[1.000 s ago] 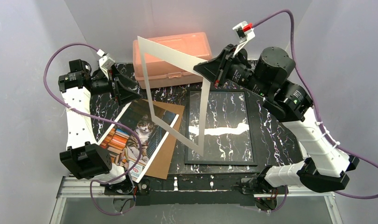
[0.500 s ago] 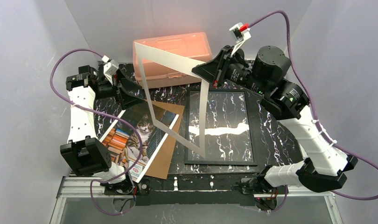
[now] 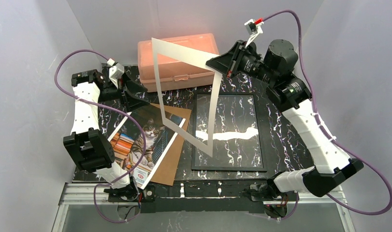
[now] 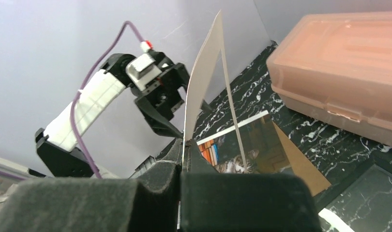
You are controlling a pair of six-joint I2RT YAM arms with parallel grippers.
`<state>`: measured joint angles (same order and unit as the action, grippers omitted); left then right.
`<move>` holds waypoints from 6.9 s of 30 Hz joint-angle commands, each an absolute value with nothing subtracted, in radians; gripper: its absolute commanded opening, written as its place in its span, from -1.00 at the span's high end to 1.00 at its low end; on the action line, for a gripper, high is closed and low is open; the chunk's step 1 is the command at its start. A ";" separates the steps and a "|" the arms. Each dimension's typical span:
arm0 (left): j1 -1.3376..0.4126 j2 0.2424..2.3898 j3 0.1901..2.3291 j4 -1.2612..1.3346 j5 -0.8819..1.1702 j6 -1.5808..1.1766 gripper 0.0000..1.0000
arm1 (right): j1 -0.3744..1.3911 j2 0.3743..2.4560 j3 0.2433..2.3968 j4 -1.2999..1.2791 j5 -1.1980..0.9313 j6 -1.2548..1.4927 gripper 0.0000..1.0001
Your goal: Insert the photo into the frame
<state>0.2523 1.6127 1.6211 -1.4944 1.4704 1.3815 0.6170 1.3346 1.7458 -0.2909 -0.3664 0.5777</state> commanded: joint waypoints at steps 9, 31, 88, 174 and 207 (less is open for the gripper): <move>0.233 1.592 1.676 -1.679 1.522 1.504 -0.96 | 0.479 1.356 1.679 0.013 -0.642 0.797 0.97; 0.190 1.515 1.644 -1.683 1.542 1.442 -0.21 | 0.479 1.362 1.748 -0.010 -0.698 0.629 0.97; 0.191 1.435 1.644 -1.679 1.559 1.421 1.00 | 0.438 1.121 0.960 0.206 -0.630 0.261 -0.90; 0.185 1.500 1.412 -0.878 0.900 0.438 -0.97 | 0.437 1.279 1.475 -1.066 -0.140 0.216 0.97; 0.178 1.511 1.402 -0.930 0.910 0.538 -0.97 | 0.531 1.616 1.618 -1.173 0.462 0.119 0.97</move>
